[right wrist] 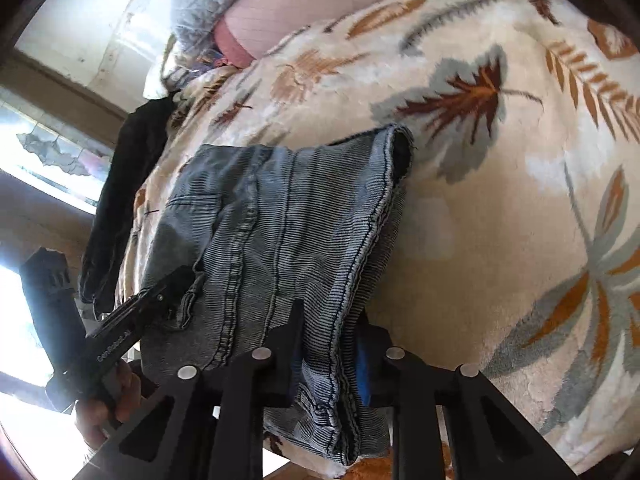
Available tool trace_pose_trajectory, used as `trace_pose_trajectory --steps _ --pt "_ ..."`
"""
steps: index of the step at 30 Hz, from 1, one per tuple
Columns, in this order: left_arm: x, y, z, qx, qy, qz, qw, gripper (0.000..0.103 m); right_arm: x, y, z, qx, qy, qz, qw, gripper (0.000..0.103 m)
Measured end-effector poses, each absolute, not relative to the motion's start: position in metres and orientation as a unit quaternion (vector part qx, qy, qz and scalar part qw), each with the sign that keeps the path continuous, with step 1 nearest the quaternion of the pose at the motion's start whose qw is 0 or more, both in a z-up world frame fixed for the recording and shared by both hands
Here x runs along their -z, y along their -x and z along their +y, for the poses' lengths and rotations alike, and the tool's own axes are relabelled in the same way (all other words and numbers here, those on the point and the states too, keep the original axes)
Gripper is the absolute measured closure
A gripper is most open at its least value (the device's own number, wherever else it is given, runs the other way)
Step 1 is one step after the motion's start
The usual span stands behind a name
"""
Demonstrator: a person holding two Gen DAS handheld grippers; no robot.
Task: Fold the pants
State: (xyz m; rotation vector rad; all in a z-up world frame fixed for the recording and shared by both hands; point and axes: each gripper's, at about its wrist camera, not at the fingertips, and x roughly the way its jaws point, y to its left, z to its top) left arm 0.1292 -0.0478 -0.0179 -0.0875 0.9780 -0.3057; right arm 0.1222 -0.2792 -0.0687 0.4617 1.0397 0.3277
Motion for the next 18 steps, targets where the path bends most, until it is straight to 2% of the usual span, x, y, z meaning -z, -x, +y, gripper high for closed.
trace_pose_trajectory --steps 11,18 --pt "-0.056 -0.141 -0.044 0.145 0.012 0.362 0.921 0.079 -0.014 -0.137 -0.261 -0.193 -0.164 0.416 0.873 0.083" --pt "-0.06 -0.181 -0.035 0.136 0.013 0.328 0.935 0.079 -0.034 -0.187 -0.25 -0.189 -0.118 0.387 0.895 0.083"
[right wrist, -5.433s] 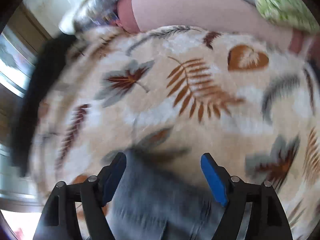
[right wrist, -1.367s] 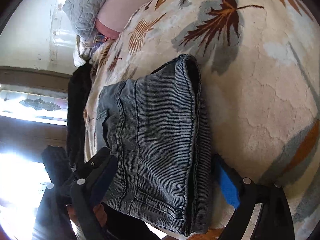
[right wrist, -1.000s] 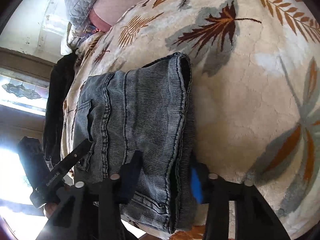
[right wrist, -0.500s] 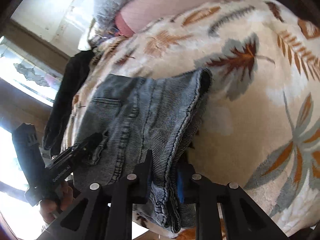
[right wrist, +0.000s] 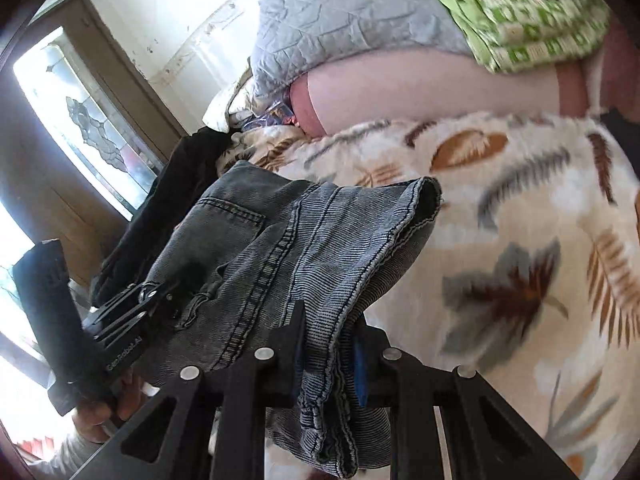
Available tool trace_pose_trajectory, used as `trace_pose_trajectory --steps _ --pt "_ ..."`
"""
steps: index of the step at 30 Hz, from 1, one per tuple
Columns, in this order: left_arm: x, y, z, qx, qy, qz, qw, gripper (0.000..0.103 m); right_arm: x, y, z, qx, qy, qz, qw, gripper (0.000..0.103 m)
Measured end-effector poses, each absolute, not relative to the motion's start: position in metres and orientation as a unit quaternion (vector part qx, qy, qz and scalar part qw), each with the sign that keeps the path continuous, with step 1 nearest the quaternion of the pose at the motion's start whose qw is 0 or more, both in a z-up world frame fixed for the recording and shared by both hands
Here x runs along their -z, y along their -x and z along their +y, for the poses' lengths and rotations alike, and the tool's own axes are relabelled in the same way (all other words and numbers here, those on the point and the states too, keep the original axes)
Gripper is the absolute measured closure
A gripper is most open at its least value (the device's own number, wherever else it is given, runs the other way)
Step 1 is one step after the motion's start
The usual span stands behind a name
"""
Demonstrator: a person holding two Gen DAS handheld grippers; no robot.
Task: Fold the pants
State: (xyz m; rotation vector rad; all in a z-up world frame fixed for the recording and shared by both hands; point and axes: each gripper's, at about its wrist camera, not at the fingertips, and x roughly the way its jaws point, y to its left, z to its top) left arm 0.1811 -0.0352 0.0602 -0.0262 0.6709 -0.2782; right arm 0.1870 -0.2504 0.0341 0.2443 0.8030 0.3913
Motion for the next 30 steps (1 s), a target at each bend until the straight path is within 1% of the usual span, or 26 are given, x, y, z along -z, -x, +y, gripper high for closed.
trace_pose_trajectory --steps 3,6,9,11,12,13,14,15,16,17,21,24,25,27,28,29,30 --pt "-0.048 -0.198 -0.033 0.127 0.011 0.33 0.935 0.079 -0.028 -0.206 -0.244 -0.188 -0.103 0.385 0.898 0.083" --pt "-0.031 -0.211 -0.032 0.119 0.012 0.337 0.934 0.079 -0.01 -0.222 -0.243 -0.183 -0.106 0.394 0.895 0.083" --pt "-0.004 -0.226 -0.031 0.112 0.018 0.366 0.924 0.078 0.023 -0.24 -0.241 -0.174 -0.117 0.42 0.883 0.083" --pt "0.022 -0.235 -0.031 0.103 0.015 0.401 0.91 0.073 0.048 -0.25 -0.24 -0.164 -0.115 0.448 0.871 0.082" --pt "0.031 -0.237 -0.031 0.092 0.008 0.411 0.907 0.072 0.057 -0.252 -0.24 -0.156 -0.112 0.458 0.868 0.079" --pt "0.037 -0.237 -0.029 0.087 0.007 0.414 0.906 0.066 0.063 -0.254 -0.241 -0.149 -0.113 0.468 0.864 0.073" --pt "0.04 -0.236 -0.025 0.086 0.017 0.415 0.906 0.058 0.067 -0.254 -0.244 -0.146 -0.121 0.475 0.86 0.07" --pt "0.041 -0.236 -0.021 0.08 0.022 0.417 0.905 0.051 0.066 -0.253 -0.246 -0.143 -0.124 0.478 0.858 0.061" --pt "0.038 -0.235 -0.016 0.07 0.026 0.419 0.905 0.039 0.063 -0.252 -0.248 -0.142 -0.121 0.478 0.858 0.056" --pt "0.034 -0.235 -0.013 0.067 0.029 0.419 0.905 0.033 0.057 -0.249 -0.248 -0.138 -0.113 0.475 0.861 0.055" --pt "0.02 -0.225 -0.006 0.066 0.028 0.421 0.904 0.033 0.026 -0.231 -0.253 -0.107 -0.1 0.446 0.883 0.049" --pt "0.011 -0.214 0.0 0.057 0.022 0.415 0.908 0.033 0.007 -0.214 -0.244 -0.107 -0.086 0.416 0.899 0.038" --pt "0.009 -0.21 0.001 0.054 0.021 0.415 0.908 0.033 0.008 -0.208 -0.239 -0.108 -0.076 0.412 0.901 0.037" --pt "0.01 -0.206 0.002 0.053 0.019 0.411 0.91 0.03 0.022 -0.204 -0.226 -0.104 -0.043 0.427 0.897 0.037" --pt "0.013 -0.206 0.0 0.048 0.01 0.414 0.909 0.026 0.036 -0.206 -0.222 -0.096 -0.029 0.445 0.89 0.037" --pt "0.023 -0.209 -0.003 0.033 -0.013 0.43 0.902 0.024 0.056 -0.212 -0.219 -0.082 -0.011 0.477 0.875 0.037" --pt "0.034 -0.212 -0.007 0.026 -0.036 0.449 0.893 0.024 0.073 -0.214 -0.219 -0.079 -0.006 0.5 0.862 0.037"
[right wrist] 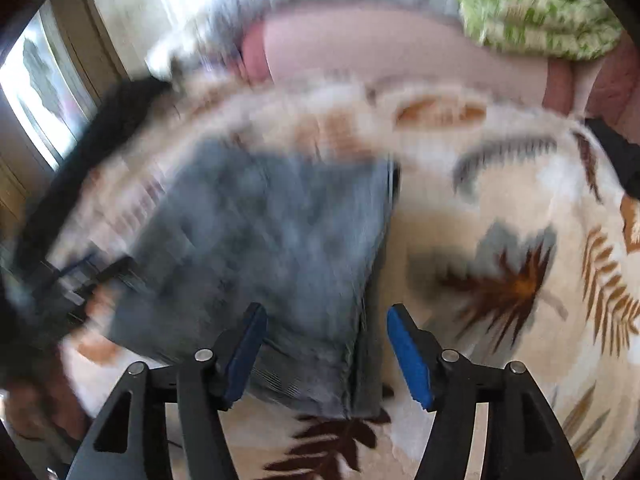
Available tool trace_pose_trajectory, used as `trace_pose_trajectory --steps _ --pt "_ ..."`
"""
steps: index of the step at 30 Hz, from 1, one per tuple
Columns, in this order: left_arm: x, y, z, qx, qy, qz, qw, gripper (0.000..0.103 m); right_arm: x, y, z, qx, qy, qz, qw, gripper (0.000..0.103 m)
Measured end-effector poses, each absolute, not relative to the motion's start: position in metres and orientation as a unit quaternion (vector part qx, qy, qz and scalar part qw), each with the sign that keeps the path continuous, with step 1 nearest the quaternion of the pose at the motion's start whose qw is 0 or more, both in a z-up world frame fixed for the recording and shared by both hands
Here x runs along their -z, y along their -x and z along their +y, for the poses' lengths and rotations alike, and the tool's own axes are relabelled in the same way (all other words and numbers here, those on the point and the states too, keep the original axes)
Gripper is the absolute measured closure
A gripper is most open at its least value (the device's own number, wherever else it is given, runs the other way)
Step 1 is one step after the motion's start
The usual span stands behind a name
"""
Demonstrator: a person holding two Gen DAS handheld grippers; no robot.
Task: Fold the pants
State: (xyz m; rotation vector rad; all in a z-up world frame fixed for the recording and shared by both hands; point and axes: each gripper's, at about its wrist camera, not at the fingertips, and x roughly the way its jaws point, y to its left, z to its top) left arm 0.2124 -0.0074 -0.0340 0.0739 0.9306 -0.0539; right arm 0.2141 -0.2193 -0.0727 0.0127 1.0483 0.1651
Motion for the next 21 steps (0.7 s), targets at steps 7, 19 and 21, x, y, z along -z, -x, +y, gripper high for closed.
trace_pose_trajectory --steps 7,19,21 --pt "0.011 -0.196 0.001 0.026 -0.021 0.429 0.903 0.023 0.034 -0.192 -0.226 -0.085 -0.019 0.455 0.886 0.033" --pt "0.007 -0.183 -0.006 0.021 -0.034 0.443 0.896 0.022 0.029 -0.159 -0.247 -0.079 -0.055 0.447 0.889 0.025" --pt "-0.004 -0.17 -0.007 0.02 -0.024 0.431 0.902 0.022 0.015 -0.14 -0.252 -0.084 -0.063 0.428 0.897 0.025"
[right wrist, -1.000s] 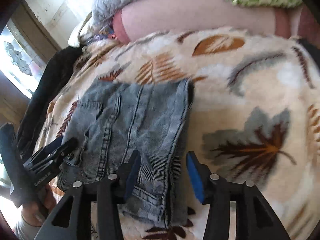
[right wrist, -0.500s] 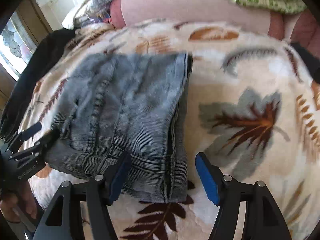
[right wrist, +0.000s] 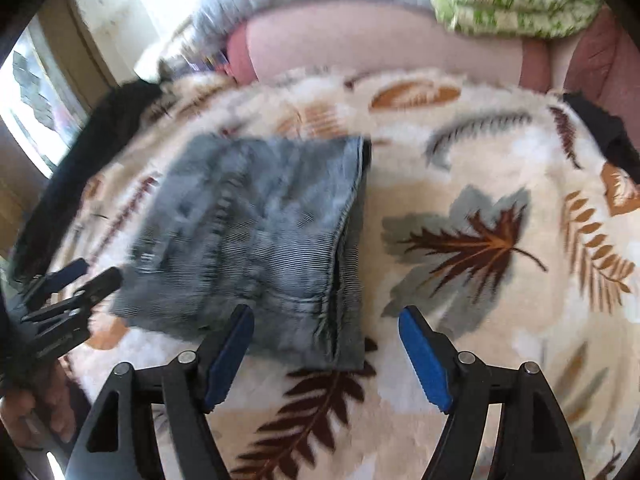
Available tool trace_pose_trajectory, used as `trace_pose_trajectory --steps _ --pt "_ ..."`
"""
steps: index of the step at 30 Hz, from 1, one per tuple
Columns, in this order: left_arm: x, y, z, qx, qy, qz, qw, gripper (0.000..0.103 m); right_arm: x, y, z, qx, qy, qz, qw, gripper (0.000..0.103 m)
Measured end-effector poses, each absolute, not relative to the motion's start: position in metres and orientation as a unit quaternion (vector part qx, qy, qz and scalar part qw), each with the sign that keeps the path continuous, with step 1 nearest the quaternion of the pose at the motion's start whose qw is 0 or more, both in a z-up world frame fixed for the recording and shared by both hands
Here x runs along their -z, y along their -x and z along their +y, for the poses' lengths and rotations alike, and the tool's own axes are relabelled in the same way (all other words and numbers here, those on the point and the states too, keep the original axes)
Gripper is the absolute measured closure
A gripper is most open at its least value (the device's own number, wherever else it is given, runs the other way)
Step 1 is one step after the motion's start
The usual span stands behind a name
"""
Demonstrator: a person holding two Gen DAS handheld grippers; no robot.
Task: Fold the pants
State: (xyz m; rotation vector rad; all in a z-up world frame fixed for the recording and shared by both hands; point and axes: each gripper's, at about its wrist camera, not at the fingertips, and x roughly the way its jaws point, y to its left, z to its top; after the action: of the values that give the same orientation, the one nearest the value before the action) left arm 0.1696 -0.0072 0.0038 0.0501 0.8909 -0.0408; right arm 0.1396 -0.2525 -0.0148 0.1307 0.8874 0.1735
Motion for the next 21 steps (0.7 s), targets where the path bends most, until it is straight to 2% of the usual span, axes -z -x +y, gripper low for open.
trace_pose_trajectory --steps 4,7,21 --pt "-0.018 -0.142 -0.012 0.027 -0.002 0.415 0.909 0.022 0.002 -0.1 -0.252 -0.088 -0.069 0.395 0.912 0.015" --pt "-0.021 -0.129 -0.017 0.031 -0.003 0.413 0.91 0.022 0.005 -0.088 -0.246 -0.085 -0.068 0.385 0.916 0.011" --pt "-0.043 -0.099 -0.027 0.038 -0.003 0.379 0.925 0.021 -0.011 -0.061 -0.229 -0.072 -0.013 0.352 0.933 0.01"
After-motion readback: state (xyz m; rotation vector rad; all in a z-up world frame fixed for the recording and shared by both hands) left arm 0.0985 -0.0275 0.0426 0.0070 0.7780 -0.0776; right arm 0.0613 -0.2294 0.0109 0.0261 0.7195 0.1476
